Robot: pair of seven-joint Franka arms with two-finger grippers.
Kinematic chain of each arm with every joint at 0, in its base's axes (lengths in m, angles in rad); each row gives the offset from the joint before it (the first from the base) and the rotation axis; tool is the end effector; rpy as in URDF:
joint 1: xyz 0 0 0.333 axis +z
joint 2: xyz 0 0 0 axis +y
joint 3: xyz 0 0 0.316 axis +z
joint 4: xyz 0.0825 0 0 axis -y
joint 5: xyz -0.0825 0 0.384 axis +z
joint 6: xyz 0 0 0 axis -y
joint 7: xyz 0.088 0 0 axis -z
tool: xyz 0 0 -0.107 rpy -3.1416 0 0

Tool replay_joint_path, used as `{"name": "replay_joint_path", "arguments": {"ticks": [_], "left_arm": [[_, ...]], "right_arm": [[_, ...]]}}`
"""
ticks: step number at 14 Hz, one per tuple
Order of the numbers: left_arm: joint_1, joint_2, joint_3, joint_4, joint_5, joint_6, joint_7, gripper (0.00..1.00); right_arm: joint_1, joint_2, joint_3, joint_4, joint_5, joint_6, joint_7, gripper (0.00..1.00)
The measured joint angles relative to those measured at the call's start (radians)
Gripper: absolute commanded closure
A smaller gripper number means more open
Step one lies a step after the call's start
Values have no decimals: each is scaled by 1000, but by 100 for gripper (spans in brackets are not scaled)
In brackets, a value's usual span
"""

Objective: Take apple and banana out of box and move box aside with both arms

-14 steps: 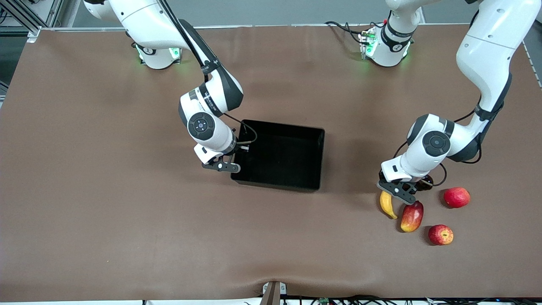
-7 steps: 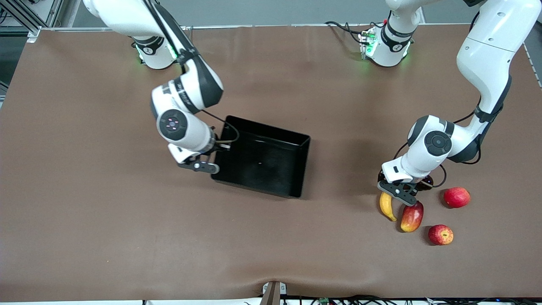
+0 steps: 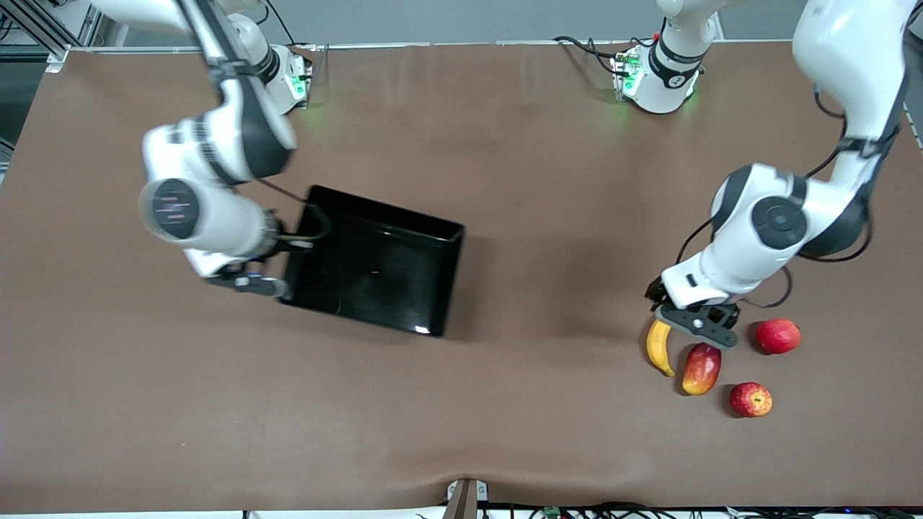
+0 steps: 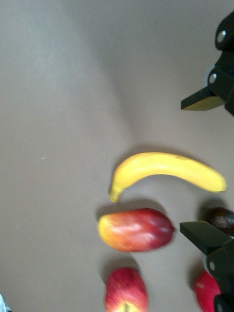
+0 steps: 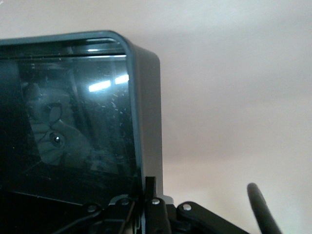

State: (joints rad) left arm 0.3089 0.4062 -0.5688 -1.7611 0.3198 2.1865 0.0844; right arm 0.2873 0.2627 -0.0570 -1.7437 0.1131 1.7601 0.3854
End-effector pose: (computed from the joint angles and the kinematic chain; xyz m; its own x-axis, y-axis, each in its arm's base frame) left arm 0.6428 -0.1239 0.3743 0.8864 -0.4551 0.0844 -0.4504 -0.8901 -0.0691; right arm 0.5854 0.1498 0.4049 0.9482 -0.1838 -0.2592 -0.1875 -0.9822 0.0106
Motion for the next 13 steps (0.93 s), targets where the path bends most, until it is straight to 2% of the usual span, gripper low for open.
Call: {"name": "replay_joint_path", "arguments": {"ticks": [3, 8, 10, 13], "left_arm": [[3, -48, -1, 114, -31, -193, -46, 0], [1, -128, -4, 166, -91, -326, -133, 0], [3, -171, -2, 189, -108, -389, -136, 0], [3, -214, -1, 225, -112, -447, -136, 0]], "right_arm": [[-198, -20, -3, -11, -1, -24, -262, 100], [-484, 9, -4, -87, -2, 86, -634, 100], [-565, 51, -4, -91, -2, 124, -713, 100], [-631, 122, -2, -95, 6, 180, -778, 100]]}}
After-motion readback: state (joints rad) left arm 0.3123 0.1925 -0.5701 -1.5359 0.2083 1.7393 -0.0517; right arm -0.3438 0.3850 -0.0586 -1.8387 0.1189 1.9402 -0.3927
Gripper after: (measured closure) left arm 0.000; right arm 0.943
